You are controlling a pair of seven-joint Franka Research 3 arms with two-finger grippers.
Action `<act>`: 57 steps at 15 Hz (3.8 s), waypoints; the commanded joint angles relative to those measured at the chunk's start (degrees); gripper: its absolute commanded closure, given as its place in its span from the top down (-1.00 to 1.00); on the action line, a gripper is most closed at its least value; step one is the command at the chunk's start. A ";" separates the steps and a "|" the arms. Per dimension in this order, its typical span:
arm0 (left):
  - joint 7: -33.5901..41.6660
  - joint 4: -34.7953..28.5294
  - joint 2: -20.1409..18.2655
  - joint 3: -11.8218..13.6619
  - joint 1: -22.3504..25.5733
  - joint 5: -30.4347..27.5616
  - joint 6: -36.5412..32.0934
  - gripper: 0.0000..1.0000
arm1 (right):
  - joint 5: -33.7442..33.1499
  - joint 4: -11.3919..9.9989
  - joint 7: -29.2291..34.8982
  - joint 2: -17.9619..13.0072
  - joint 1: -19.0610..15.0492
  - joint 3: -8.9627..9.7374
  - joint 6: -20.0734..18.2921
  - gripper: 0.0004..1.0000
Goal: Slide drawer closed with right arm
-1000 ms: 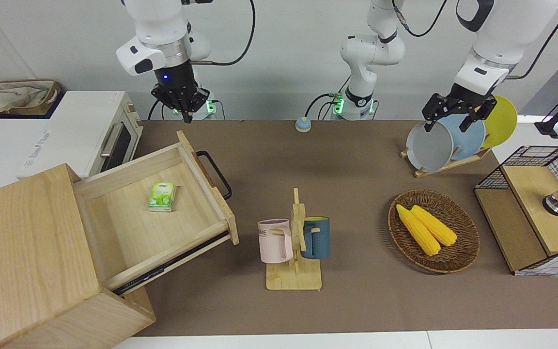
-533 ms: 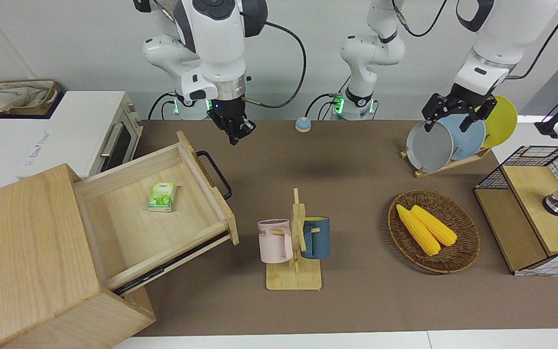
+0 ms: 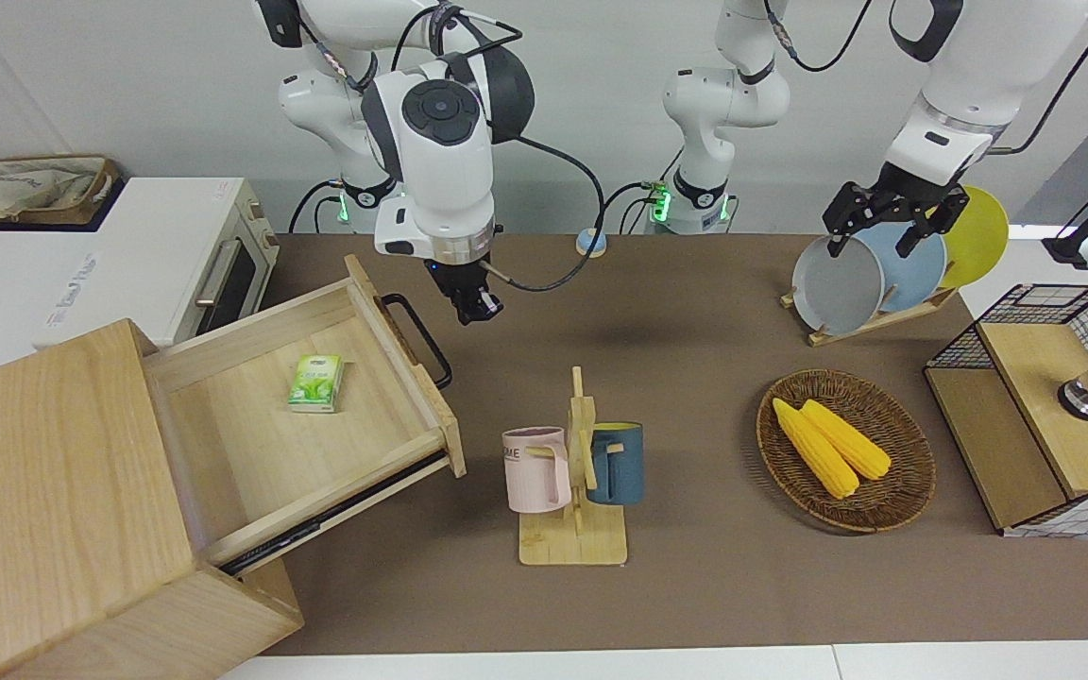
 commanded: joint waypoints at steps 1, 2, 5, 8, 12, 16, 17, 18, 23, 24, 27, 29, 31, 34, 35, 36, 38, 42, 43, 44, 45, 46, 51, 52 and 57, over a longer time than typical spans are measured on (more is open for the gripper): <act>0.46 1.18 0.77 0.96 -0.99 0.63 0.03 1.00 | 1.23 -0.93 2.41 0.73 -1.10 -0.04 1.91 -1.00; 0.46 1.18 0.77 0.96 -0.99 0.71 0.03 0.99 | 1.23 -1.45 2.58 0.74 -1.45 -0.04 2.87 -1.00; 0.46 1.18 0.77 0.96 -0.99 0.63 0.03 0.99 | 1.23 -1.98 3.55 1.70 -2.33 -0.04 4.99 -1.00; 0.46 1.18 0.77 0.96 -0.99 0.71 0.03 1.00 | 1.32 -1.98 3.38 1.88 -3.56 -0.04 6.92 -1.00; 0.46 1.18 0.77 0.96 -0.99 0.63 0.03 0.99 | 1.31 -1.98 2.41 2.23 -5.50 -0.04 7.98 -1.00; 0.46 1.18 0.77 0.96 -0.99 0.63 0.03 0.99 | 2.90 -1.89 -0.39 2.32 -7.51 -0.04 10.88 -1.00; 0.46 1.18 0.77 0.96 -0.99 0.63 0.03 1.00 | 2.90 -1.89 -1.18 2.41 -8.04 -0.04 10.97 -1.00; 0.46 1.18 0.77 0.96 -0.99 0.63 0.03 0.99 | 2.90 -1.81 -1.45 2.41 -8.48 -0.04 10.97 -1.00; 0.46 1.18 0.77 0.96 -0.99 0.63 0.03 1.00 | 2.90 -1.45 -4.96 2.76 -11.30 -0.04 11.67 -1.00; 0.46 1.18 0.77 0.96 -0.99 0.63 0.03 0.99 | 2.90 -1.45 -5.41 2.85 -11.47 -0.04 11.93 -1.00; 0.46 1.18 0.77 0.96 -0.99 0.71 0.03 0.99 | 2.81 -1.37 -5.85 3.29 -13.23 -0.13 12.81 -1.00; 0.46 1.18 0.77 0.96 -0.99 0.71 0.03 1.00 | 2.90 -1.37 -6.20 3.20 -14.46 -0.13 12.81 -1.00; 0.46 1.18 0.77 0.96 -0.99 0.63 0.03 1.00 | 3.25 -1.37 -6.81 3.20 -15.78 -0.13 12.90 -1.00; 0.46 1.18 0.77 0.96 -0.99 0.63 0.03 1.00 | 3.60 -1.37 -8.31 3.20 -17.71 -0.13 12.81 -1.00; 0.46 1.18 0.77 0.96 -0.99 0.63 0.03 1.00 | 4.64 -1.37 -8.40 3.20 -18.67 -0.13 12.90 -1.00; 0.46 1.18 0.77 0.96 -0.99 0.71 0.03 1.00 | 5.26 -1.28 -9.18 3.20 -19.47 -0.13 12.90 -1.00; 0.46 1.18 0.77 0.96 -0.99 0.63 0.03 1.00 | 5.45 -1.28 -11.55 3.29 -20.79 -0.13 12.90 -1.00; 0.46 1.18 0.77 0.96 -0.99 0.72 0.03 1.00 | 5.45 -1.28 -12.44 3.29 -22.11 -0.22 12.90 -1.00; 0.46 1.18 0.77 0.96 -0.99 0.63 0.03 1.00 | 5.45 -1.28 -12.53 3.29 -22.55 -0.31 12.99 -1.00; 0.46 1.18 0.77 0.96 -0.99 0.63 0.03 1.00 | 5.45 -1.28 -13.31 3.29 -23.33 -0.39 12.99 -1.00; 0.46 1.18 0.77 0.96 -0.99 0.71 0.03 0.99 | 5.45 -1.28 -14.63 3.29 -24.39 -0.39 13.08 -1.00; 0.46 1.18 0.77 0.96 -0.99 0.72 0.03 0.99 | 5.45 -1.28 -15.51 3.20 -25.53 -0.31 13.16 -1.00; 0.46 1.18 0.77 0.96 -0.99 0.63 0.03 1.00 | 6.24 -1.19 -26.05 3.29 -29.84 -0.31 13.17 -1.00; 0.46 1.18 0.77 0.96 -0.99 0.63 0.03 0.99 | 6.24 -1.19 -26.67 3.37 -29.93 -0.31 13.17 -1.00; 0.46 1.18 0.77 0.96 -0.99 0.63 0.03 0.99 | 6.24 -1.19 -26.68 3.37 -30.11 -0.22 12.99 -1.00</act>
